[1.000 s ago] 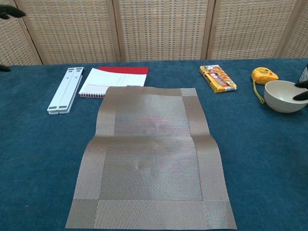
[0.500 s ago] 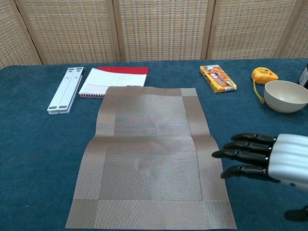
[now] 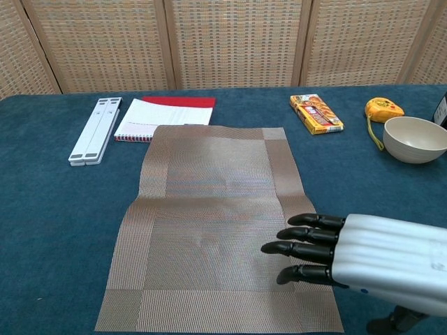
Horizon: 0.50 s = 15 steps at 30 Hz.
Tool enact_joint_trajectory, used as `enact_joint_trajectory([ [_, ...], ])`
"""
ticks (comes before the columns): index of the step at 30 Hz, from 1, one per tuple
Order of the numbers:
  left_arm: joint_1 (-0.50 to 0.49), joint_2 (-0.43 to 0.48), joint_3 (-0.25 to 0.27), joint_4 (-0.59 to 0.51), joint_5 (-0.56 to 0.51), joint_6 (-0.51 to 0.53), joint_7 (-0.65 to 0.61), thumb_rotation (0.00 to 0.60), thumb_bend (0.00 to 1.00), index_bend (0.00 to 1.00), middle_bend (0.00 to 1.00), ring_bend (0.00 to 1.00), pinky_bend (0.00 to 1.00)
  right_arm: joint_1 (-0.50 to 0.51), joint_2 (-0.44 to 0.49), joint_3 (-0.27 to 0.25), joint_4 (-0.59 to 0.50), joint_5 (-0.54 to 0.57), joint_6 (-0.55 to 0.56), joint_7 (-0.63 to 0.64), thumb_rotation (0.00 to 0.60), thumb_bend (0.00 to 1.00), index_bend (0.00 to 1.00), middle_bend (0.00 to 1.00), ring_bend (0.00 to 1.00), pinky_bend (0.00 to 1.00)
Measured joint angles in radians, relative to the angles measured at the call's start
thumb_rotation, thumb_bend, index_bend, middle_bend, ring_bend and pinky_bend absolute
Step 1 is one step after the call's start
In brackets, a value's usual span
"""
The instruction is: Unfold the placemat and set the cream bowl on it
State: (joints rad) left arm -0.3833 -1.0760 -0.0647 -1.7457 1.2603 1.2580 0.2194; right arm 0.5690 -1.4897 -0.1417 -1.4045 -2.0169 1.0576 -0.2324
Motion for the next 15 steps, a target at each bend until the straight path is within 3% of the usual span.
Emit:
enact_joint_trajectory([
  [15,0.009,0.001,-0.013,-0.001,0.003,-0.007,-0.006,0.6,0.0,0.0,0.0,0.0,0.0,0.031,-0.062,-0.006,0.019,0.04,-0.043,-0.034,0.6,0.0,0.22,0.0,0.0,0.0],
])
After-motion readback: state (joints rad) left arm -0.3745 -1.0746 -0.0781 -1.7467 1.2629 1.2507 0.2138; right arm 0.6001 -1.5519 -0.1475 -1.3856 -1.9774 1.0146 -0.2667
